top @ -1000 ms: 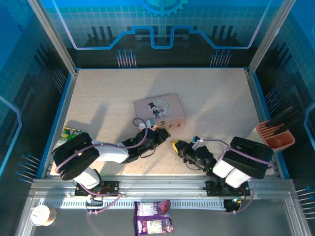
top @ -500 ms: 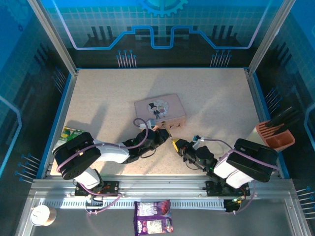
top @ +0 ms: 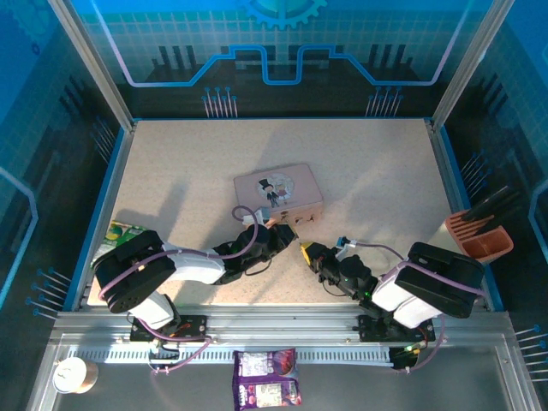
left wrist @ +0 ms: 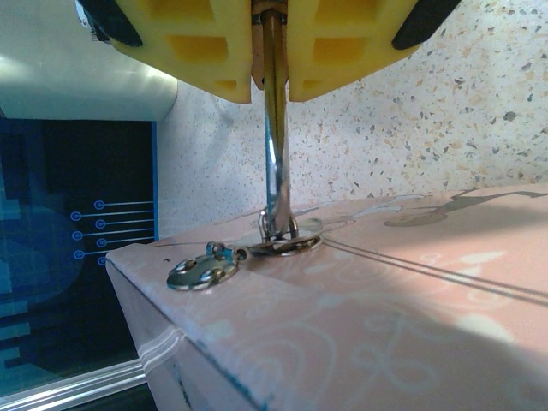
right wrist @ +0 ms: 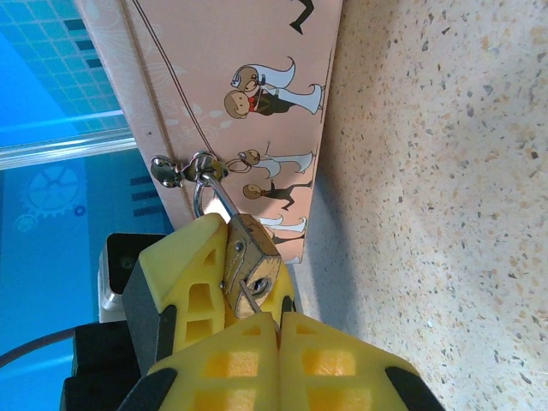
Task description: Unlock the padlock with the key
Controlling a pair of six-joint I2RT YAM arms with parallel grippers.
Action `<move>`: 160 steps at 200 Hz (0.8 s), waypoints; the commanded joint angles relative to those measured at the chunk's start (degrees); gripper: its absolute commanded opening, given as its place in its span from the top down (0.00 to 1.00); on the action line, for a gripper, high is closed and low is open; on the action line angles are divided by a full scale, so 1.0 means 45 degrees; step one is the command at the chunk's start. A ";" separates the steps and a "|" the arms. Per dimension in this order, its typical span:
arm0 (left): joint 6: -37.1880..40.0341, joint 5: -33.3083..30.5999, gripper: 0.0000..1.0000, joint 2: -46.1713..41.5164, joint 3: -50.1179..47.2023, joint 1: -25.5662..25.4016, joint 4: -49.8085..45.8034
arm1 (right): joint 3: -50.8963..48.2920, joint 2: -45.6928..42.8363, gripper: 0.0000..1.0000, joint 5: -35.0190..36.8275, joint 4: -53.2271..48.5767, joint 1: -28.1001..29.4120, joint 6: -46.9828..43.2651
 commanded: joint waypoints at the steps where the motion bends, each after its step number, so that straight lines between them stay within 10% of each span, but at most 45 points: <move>1: -0.0110 0.0045 1.00 -0.0111 0.0535 -0.0139 0.1560 | 0.0145 -0.0119 1.00 0.0467 -0.0370 0.0195 0.0081; 160: -0.0038 -0.0033 1.00 -0.0046 0.0718 -0.0155 0.1439 | -0.0019 0.1089 1.00 0.0574 0.0801 0.0649 0.0363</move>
